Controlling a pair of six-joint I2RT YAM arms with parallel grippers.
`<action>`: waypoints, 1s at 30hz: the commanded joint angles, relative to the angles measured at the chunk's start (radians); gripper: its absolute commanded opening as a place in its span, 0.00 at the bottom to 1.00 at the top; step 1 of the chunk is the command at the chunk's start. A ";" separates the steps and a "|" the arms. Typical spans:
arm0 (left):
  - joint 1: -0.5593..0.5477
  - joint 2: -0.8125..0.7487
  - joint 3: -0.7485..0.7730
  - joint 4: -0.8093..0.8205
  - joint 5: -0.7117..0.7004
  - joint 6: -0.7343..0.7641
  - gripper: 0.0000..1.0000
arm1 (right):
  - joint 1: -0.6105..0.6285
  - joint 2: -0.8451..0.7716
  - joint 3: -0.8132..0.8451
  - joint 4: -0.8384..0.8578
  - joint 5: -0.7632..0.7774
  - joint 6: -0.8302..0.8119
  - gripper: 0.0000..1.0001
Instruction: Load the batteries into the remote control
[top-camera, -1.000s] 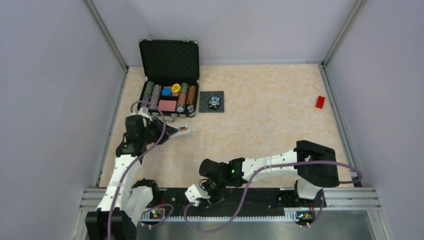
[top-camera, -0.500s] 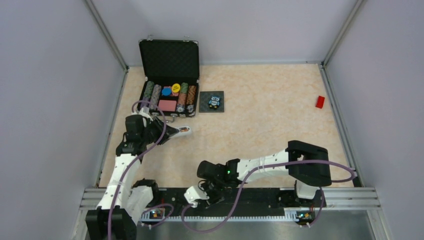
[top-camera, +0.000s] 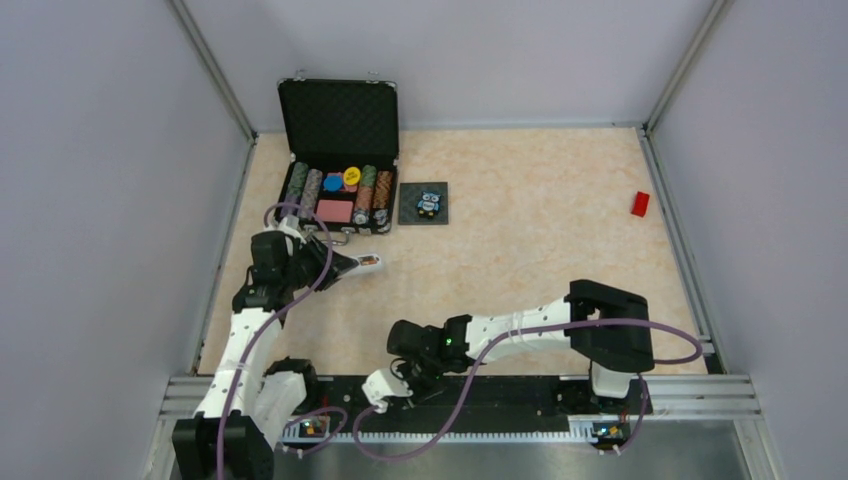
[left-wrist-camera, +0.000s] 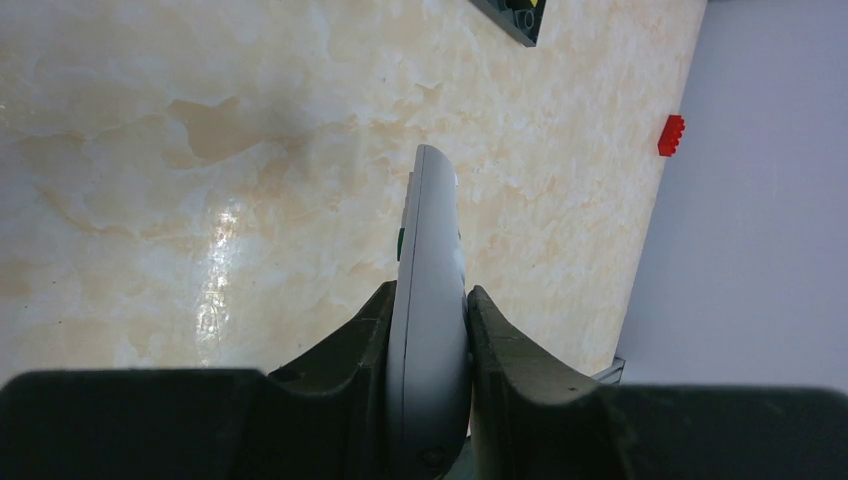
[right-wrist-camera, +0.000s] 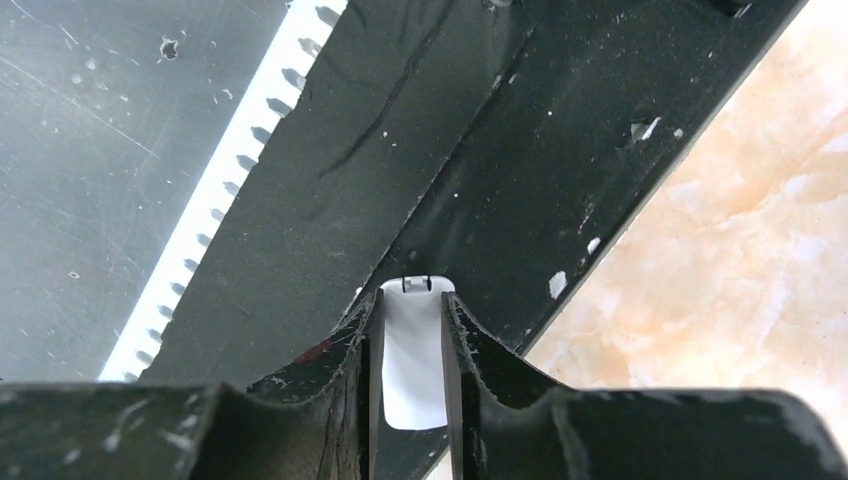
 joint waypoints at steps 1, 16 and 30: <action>0.007 -0.017 -0.013 0.066 0.020 0.007 0.00 | 0.007 0.038 0.022 -0.061 0.077 0.020 0.28; 0.012 -0.028 -0.026 0.067 0.020 0.008 0.00 | 0.007 0.044 0.001 -0.056 0.131 0.024 0.30; 0.014 -0.027 -0.014 0.060 0.041 0.004 0.00 | -0.096 -0.131 0.051 -0.011 0.152 0.296 0.00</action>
